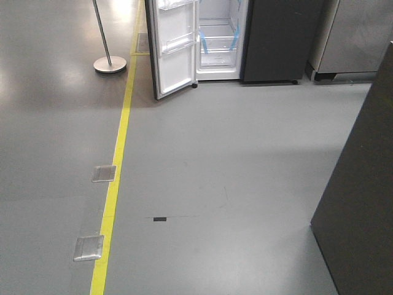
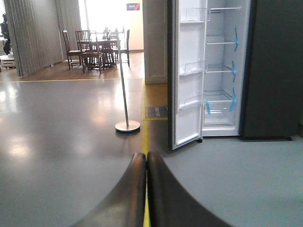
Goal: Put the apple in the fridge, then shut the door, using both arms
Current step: 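Drive toward the open white refrigerator carrying the apple, then approach the refrigerator opening with the apple held in the right gripper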
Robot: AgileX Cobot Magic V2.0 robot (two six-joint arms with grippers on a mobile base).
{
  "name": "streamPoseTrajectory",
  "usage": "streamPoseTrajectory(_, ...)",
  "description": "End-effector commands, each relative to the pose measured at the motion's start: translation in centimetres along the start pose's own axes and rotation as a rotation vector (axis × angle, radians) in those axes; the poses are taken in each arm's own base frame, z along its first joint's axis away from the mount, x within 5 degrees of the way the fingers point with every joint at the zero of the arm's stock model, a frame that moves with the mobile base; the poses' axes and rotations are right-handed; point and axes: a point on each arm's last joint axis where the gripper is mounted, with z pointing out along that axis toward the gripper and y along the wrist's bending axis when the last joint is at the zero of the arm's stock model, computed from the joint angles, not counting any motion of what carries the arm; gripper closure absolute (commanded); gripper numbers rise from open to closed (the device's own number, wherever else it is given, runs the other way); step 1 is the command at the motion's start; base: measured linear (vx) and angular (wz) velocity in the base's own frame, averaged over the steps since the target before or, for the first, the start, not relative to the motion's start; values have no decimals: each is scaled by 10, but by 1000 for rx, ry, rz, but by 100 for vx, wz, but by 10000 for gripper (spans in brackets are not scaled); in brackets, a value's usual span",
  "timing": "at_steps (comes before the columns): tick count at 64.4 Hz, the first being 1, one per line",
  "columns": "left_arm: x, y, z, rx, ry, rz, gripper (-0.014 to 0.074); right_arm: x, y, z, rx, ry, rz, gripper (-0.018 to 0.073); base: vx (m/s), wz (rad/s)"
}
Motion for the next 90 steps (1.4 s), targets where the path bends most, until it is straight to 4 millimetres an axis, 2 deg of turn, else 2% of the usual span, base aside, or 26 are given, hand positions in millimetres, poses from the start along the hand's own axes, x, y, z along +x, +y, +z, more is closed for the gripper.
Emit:
streamPoseTrajectory(1, -13, -1, -2, 10, -104, -4, 603, -12, 1, -6, 0, -105, -10, 568, 24, 8)
streamPoseTrajectory(90, -13, -1, -2, 10, -104, -4, 603, -12, 1, -6, 0, -105, -10, 568, 23, 4)
